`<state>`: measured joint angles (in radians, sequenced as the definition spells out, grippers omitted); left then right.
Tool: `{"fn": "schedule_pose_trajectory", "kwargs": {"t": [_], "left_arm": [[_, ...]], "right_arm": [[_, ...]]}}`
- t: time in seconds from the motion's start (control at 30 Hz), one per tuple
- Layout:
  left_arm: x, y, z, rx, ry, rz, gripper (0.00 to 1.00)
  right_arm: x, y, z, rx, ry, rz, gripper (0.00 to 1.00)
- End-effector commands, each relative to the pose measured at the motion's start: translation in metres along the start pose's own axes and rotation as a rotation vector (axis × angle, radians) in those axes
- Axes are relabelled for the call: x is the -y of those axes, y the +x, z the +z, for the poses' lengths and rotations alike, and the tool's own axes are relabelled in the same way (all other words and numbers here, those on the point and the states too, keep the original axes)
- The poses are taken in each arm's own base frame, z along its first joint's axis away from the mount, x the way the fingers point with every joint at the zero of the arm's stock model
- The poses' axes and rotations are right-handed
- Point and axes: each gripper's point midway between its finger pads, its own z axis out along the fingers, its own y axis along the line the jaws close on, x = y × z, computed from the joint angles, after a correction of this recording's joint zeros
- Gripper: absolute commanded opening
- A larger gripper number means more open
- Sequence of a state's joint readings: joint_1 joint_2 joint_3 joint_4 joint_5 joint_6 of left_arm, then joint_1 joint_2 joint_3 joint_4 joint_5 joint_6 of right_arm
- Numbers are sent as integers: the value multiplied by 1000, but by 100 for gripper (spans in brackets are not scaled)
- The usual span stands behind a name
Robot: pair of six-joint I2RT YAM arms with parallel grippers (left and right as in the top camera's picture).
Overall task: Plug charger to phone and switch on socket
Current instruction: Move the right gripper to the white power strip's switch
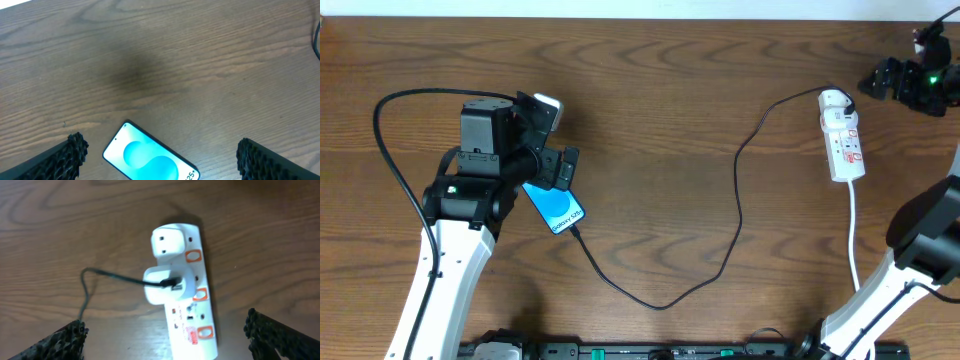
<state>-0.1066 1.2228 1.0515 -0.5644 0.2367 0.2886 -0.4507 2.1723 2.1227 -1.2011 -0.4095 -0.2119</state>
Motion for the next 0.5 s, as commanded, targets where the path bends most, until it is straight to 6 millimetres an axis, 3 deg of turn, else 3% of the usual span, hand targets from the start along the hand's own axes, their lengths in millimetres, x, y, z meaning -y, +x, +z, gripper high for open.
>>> {"fn": "schedule_pose_trajectory", "kwargs": {"t": [0.0,0.17,0.47], "left_arm": [[-1,-11,-6,27,-8,9,98],[-1,-11,-6,27,-8,9,98],[-1,-11,-6,27,-8,9,98]], "right_arm": [[12,0,18,-21,11,-23,99],[18,11,44,-77,-11,1,99],[18,25,72,-140,-64,20,99]]}}
